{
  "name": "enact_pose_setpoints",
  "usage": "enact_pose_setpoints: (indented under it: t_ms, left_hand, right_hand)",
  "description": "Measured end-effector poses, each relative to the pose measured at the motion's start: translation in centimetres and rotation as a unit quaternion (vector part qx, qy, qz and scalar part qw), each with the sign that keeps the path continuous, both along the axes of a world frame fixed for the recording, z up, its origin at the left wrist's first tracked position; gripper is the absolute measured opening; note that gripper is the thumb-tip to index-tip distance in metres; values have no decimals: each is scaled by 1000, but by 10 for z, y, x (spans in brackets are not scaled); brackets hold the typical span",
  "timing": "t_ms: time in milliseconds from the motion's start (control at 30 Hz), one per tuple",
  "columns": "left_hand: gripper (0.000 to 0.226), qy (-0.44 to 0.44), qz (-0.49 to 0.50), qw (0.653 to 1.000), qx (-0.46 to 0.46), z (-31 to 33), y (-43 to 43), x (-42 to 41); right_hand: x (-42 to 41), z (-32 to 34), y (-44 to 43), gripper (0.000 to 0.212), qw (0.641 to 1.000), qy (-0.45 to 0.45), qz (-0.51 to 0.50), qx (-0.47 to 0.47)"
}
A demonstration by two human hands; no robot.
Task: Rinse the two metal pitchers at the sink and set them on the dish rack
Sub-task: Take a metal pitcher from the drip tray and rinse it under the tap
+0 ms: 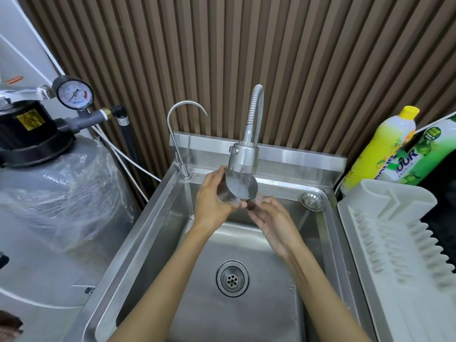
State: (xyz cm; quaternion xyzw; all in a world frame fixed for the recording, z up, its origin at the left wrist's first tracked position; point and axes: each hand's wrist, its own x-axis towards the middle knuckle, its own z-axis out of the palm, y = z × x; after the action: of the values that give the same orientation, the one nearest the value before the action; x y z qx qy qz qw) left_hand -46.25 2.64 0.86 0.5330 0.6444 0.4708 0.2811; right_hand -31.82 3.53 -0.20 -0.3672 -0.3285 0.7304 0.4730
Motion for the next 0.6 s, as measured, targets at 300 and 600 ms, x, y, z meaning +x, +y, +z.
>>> enact_pose_setpoints:
  t_ms: [300, 600]
  left_hand:
    - [66, -81, -29, 955, -284, -55, -19, -9]
    - [51, 58, -75, 934, -344, -77, -1, 4]
  right_hand:
    - [-24, -2, -4, 4, 785, -573, 2, 238]
    - [-41, -18, -7, 28, 532, -708, 90, 456]
